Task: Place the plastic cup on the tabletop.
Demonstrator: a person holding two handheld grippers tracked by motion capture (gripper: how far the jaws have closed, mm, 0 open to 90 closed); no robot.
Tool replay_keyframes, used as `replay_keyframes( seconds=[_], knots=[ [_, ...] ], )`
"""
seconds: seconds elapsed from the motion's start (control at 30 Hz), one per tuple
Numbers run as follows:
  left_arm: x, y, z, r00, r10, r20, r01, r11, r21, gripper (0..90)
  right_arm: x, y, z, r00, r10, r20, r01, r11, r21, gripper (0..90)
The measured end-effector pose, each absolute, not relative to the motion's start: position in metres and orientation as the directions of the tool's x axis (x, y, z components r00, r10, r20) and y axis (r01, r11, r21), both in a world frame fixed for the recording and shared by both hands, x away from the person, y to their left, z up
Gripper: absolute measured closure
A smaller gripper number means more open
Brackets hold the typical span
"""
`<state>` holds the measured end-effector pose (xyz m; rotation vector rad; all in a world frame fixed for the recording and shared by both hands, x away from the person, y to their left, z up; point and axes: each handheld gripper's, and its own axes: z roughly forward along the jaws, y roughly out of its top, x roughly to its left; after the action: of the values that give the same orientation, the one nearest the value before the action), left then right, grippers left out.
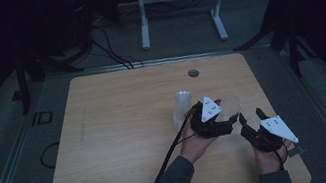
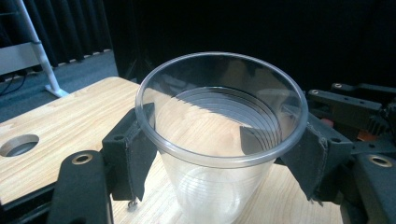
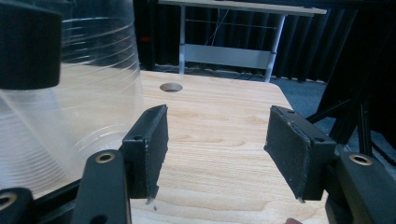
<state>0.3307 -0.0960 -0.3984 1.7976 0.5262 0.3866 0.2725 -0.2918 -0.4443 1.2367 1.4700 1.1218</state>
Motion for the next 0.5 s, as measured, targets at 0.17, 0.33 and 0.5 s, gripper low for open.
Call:
replay_keyframes(
  seconds=[0.17, 0.33, 0.5],
  knots=[
    [0.3292, -0.0958, -0.3993, 0.845, 0.535, -0.003, 0.152, -0.235, 0.960, 29.9, 0.2730, -0.2928, -0.4436, -0.104, 0.992, -0.074, 0.189, 0.093, 0.978, 39.3],
    [0.3266, -0.0951, -0.4002, 0.847, 0.532, 0.003, 0.146, -0.238, 0.960, 29.9, 0.2737, -0.2943, -0.4434, -0.096, 0.993, -0.070, 0.193, 0.087, 0.977, 39.4],
    [0.3256, -0.0937, -0.4013, 0.846, 0.533, 0.005, 0.144, -0.238, 0.960, 29.9, 0.2739, -0.2948, -0.4431, -0.090, 0.994, -0.068, 0.195, 0.084, 0.977, 39.6]
  ],
)
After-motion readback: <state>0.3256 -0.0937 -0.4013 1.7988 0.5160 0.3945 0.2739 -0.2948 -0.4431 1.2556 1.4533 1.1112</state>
